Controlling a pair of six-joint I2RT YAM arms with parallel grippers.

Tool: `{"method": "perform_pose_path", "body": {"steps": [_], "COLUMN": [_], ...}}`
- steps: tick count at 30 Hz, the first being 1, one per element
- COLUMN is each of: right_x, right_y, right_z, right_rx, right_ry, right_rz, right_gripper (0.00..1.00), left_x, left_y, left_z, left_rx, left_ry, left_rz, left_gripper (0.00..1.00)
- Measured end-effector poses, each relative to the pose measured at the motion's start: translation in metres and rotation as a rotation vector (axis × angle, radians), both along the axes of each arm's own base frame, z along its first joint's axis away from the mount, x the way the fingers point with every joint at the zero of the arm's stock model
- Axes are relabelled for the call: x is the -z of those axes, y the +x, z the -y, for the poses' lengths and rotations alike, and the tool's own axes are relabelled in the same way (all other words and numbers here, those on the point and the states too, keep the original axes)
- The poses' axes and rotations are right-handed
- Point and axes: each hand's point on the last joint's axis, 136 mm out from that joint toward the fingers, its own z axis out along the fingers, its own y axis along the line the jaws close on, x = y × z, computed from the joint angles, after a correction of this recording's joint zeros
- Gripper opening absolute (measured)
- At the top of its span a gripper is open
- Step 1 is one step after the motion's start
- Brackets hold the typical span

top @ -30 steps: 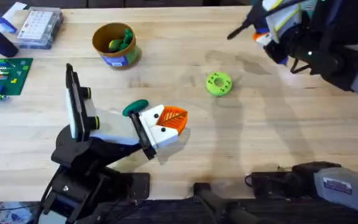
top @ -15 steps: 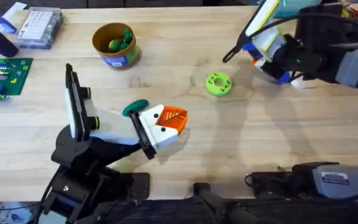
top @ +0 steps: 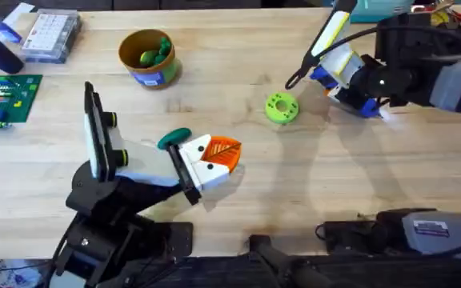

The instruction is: Pick up the gripper from the table and insert it into the empty holder that is missing its gripper. Then pick up a screw, insert it into the mounting hole, and use the screwdriver to tighten it. Finally, clean up the table by picking up the vegetable and placing it into the bucket.

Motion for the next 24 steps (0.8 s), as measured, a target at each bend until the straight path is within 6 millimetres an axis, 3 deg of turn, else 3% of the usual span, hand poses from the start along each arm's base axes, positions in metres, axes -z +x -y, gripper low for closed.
{"method": "perform_pose_path", "body": {"steps": [24], "right_x": [-0.0001], "right_y": [0.0000], "right_z": [-0.0042], "right_rx": [-0.016], "right_ry": [0.015], "right_rz": [0.000], "right_gripper": [0.045], "left_x": [0.0001], "left_y": [0.0033], "left_z": [-0.0017], "left_rx": [-0.021], "left_ry": [0.002], "left_rz": [0.001], "left_gripper": [0.014]}}
